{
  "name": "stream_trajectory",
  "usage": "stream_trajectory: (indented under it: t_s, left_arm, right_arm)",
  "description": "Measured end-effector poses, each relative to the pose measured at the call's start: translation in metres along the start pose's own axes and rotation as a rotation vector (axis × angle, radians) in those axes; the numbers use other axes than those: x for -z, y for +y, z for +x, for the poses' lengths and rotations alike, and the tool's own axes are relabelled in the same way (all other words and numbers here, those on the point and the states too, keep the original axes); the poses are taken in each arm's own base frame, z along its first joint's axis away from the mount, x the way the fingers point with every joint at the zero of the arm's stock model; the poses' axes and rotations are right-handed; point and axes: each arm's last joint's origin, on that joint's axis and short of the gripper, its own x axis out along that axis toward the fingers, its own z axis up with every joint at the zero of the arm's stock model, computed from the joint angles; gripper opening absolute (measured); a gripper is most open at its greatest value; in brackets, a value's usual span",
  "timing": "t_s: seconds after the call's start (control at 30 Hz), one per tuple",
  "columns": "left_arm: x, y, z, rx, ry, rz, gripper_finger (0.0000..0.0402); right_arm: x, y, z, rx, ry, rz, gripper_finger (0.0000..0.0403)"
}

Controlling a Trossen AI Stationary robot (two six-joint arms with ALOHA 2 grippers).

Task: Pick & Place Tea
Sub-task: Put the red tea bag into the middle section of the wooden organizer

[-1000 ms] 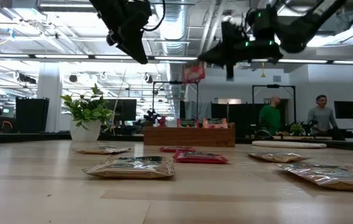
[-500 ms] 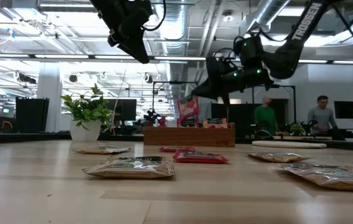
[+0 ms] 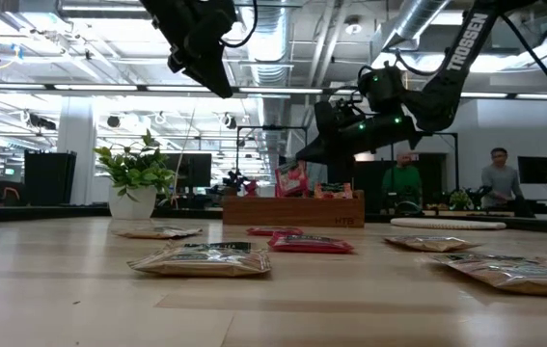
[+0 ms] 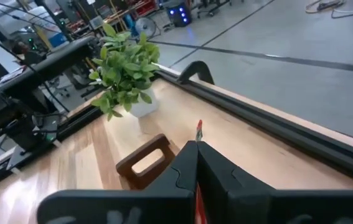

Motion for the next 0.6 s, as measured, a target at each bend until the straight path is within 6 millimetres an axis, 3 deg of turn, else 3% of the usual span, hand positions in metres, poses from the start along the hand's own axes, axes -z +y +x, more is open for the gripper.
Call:
stream_trajectory:
  t_s: [0.6]
  left_arm:
    - [0.0,0.0,0.0,0.0,0.0,0.001,0.0074]
  right_arm:
    - [0.0006,-0.0004,0.0,0.002,0.006,-0.024,0.0]
